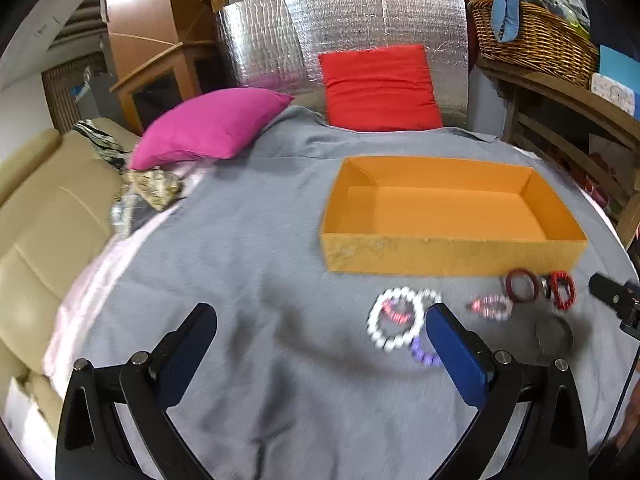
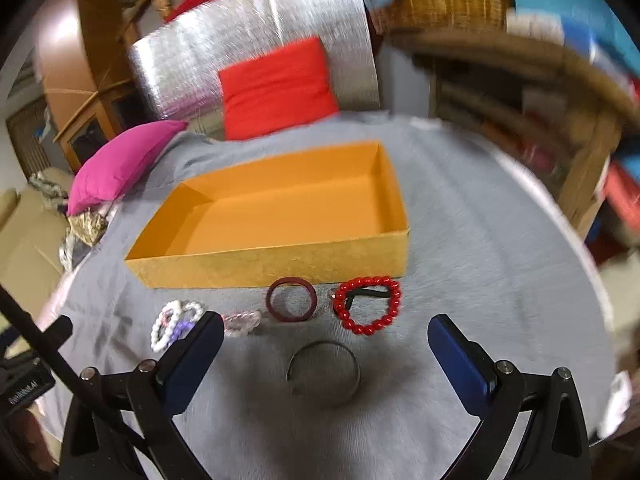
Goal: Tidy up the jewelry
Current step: 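Grasp the white pearl bracelet with the left gripper while the right gripper grasps the red bead bracelet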
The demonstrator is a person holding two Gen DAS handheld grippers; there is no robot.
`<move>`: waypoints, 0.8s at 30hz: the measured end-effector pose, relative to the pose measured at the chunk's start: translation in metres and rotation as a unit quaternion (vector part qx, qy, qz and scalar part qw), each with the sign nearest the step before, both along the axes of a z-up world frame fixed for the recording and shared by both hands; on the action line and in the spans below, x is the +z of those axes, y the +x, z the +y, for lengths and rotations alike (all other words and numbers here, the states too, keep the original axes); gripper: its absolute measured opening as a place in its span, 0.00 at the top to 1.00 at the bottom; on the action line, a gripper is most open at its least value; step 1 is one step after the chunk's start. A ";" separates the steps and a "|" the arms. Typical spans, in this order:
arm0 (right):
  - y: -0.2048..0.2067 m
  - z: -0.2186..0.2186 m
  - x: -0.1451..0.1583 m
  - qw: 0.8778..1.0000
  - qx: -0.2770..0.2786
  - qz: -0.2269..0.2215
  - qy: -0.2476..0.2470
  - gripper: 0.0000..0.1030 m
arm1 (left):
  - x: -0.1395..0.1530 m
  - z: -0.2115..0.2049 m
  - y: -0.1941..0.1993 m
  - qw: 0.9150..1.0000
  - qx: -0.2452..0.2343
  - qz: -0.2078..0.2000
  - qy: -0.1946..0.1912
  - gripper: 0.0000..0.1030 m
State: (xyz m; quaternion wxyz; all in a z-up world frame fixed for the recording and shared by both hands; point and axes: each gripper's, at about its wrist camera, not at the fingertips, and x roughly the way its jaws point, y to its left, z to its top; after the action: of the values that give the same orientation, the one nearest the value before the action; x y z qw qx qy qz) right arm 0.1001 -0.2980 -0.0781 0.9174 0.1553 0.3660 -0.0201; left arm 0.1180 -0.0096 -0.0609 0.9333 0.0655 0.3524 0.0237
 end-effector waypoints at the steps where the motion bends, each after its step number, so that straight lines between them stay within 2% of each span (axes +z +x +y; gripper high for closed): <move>1: 0.012 -0.009 -0.009 1.000 -0.001 0.011 0.026 0.00 | -0.005 -0.003 0.012 1.000 0.001 0.002 -0.002 0.00; 3: 0.028 -0.019 -0.023 0.998 0.003 0.035 0.049 0.00 | -0.012 -0.005 0.028 1.000 0.003 0.002 -0.010 0.00; 8: 0.067 -0.030 -0.039 0.995 0.009 0.057 0.082 0.00 | -0.039 0.000 0.047 1.000 0.012 0.016 -0.014 0.00; 11: 0.085 -0.035 -0.040 0.995 0.004 0.057 0.087 0.00 | -0.055 0.002 0.057 0.999 0.014 0.046 -0.010 0.00; 16: 0.108 -0.041 -0.033 0.997 -0.005 0.027 0.067 0.00 | -0.057 -0.005 0.058 0.999 0.007 0.040 0.006 0.00; 20: 0.106 -0.053 -0.030 0.998 -0.006 0.029 0.056 0.00 | -0.059 -0.007 0.054 0.999 -0.001 0.042 0.006 0.00; 24: 0.076 -0.066 -0.029 0.997 0.001 0.058 0.047 0.01 | -0.059 -0.006 0.049 0.999 -0.011 0.043 0.004 0.00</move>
State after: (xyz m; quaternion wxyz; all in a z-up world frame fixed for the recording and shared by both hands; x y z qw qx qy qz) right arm 0.1760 -0.3641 -0.1073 0.8861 0.1962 0.4197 -0.0111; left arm 0.1670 -0.0155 -0.1201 0.9172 0.0740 0.3914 0.0123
